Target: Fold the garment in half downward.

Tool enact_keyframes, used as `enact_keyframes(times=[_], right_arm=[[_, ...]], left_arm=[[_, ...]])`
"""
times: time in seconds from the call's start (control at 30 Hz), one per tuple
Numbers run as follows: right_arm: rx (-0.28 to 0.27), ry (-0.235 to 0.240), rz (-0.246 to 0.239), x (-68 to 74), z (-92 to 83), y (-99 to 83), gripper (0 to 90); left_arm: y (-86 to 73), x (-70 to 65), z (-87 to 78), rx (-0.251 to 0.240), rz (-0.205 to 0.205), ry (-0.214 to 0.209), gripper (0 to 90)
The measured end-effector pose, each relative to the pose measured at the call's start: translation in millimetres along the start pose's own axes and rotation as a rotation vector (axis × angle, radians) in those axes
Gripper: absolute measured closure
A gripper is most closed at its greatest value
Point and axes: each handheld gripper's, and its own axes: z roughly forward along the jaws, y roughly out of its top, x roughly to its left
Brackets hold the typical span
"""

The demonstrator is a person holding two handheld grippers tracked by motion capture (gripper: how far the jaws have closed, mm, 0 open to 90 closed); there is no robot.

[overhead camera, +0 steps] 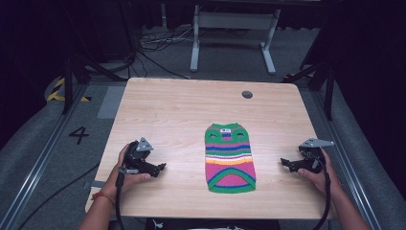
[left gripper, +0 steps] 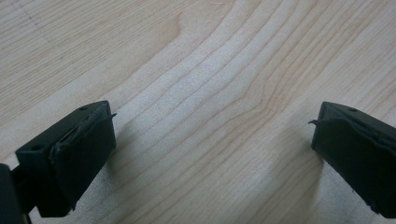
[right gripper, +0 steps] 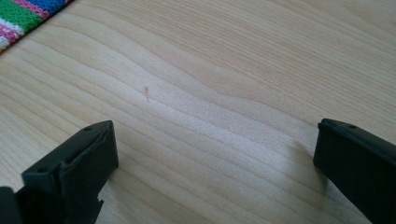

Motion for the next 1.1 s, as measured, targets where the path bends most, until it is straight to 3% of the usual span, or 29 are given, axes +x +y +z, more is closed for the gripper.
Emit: enact_keyframes(times=[0.37, 0.43, 0.47, 0.53, 0.6, 0.67, 0.73, 0.77, 0.83, 0.9, 1.07, 1.1], right_arm=[[0.001, 0.0, -0.002, -0.1, -0.9, -0.6, 0.6], [0.002, 0.006, -0.008, -1.2, -2.2, -1.3, 1.6], [0.0, 0.01, -0.012, -1.6, -2.8, -1.8, 2.7], [-0.004, 0.031, -0.022, -2.7, -4.8, -1.9, 8.1], [-0.009, 0.044, -0.014, -4.0, -6.6, 0.3, 18.9], [-0.031, 0.103, -0.012, -3.9, -8.6, 3.2, 22.1], [-0.026, 0.097, -0.02, -2.3, -8.4, 6.6, 19.3], [-0.039, 0.111, -0.038, 1.6, -10.2, 15.1, 25.0], [-0.06, 0.129, -0.058, 7.1, -12.6, 24.2, 27.6], [-0.071, 0.142, -0.091, 12.0, -12.9, 33.8, 32.7], [-0.069, 0.142, -0.13, 18.4, -3.7, 61.4, 42.1], [-0.069, 0.142, -0.13, 18.4, -3.7, 61.4, 42.1]], left_arm=[[-0.7, -0.2, -2.2, 0.0, -0.008, 0.006, 1.0], [0.3, 1.5, -7.0, 0.001, -0.034, 0.022, 15.0], [-0.9, 3.6, -6.9, -0.005, -0.053, 0.038, 18.1], [-1.9, 6.5, -8.6, -0.014, -0.058, 0.016, 16.9], [1.0, 7.1, -8.2, -0.016, -0.06, 0.013, 19.8], [10.4, 4.2, -8.0, -0.006, -0.012, 0.031, 20.6], [15.6, 2.3, -9.1, -0.022, -0.011, 0.023, 25.1], [29.2, -0.5, -9.9, -0.046, 0.015, 0.028, 25.2], [44.0, -3.8, -8.6, -0.073, 0.009, -0.014, 28.5], [59.5, -7.1, -3.9, -0.094, 0.027, -0.014, 29.5], [90.9, -14.6, 17.5, -0.094, 0.045, -0.024, 34.8], [90.9, -14.6, 17.5, -0.094, 0.045, -0.024, 35.2]])
